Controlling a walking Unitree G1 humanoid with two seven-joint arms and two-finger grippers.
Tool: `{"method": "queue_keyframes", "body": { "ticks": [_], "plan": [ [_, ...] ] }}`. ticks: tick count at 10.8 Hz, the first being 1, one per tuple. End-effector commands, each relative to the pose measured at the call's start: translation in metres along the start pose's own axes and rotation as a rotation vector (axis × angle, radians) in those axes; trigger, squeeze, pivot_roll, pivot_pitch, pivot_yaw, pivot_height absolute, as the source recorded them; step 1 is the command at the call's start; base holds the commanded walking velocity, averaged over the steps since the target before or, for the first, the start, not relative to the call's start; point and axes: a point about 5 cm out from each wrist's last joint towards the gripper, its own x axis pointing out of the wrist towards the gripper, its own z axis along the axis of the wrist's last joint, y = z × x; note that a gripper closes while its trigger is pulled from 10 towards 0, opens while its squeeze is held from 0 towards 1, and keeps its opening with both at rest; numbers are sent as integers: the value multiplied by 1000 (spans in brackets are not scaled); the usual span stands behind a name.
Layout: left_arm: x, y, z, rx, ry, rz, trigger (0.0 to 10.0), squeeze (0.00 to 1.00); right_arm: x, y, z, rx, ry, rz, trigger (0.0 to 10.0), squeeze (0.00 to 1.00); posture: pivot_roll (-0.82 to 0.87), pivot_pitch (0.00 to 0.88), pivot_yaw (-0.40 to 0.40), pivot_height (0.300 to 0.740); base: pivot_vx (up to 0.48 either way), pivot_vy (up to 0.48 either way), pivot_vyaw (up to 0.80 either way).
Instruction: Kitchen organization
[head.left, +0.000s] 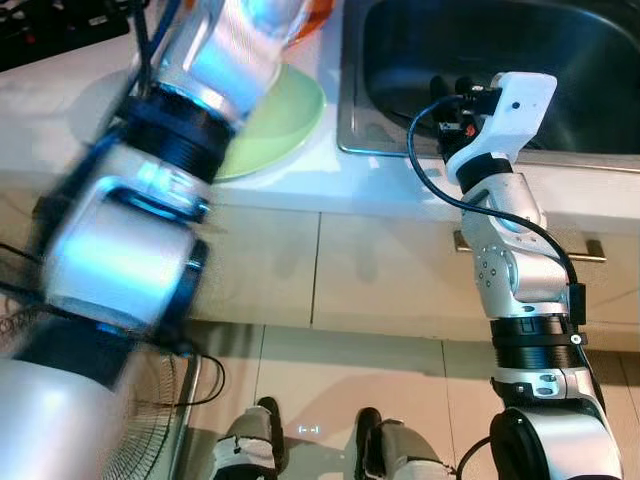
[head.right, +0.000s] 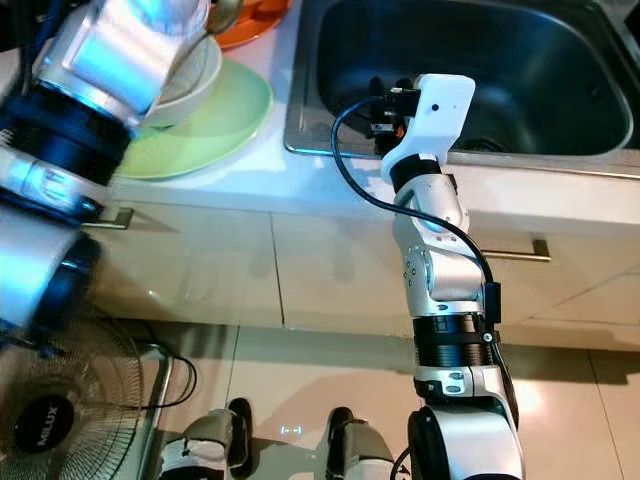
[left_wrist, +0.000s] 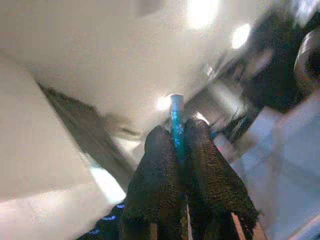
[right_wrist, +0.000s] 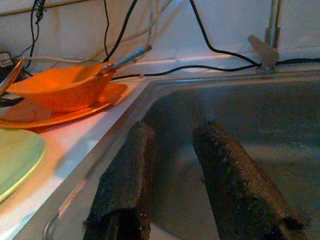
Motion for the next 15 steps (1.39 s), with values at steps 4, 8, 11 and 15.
{"method": "queue_keyframes", "body": {
  "ticks": [4,8,11,15],
  "plan": [
    [-17,6,22,-657,-149,2,10000,0,-1,-4,0,-1,2,-5,10000,0,107,247,-14,740,0,0,0],
    [-39,-10,3,-957,-84,-54,10000,0,-1,0,10,11,-32,71,10000,1000,100,252,-11,740,0,0,0],
    [-48,-14,-4,-1013,-47,-68,10000,0,-1,14,31,51,-113,206,10000,1000,100,253,-10,740,0,0,0],
    [-56,-25,-9,-1038,2,-125,10000,0,-3,26,43,78,-158,317,10000,0,101,256,-8,740,0,0,0]
  ]
}}
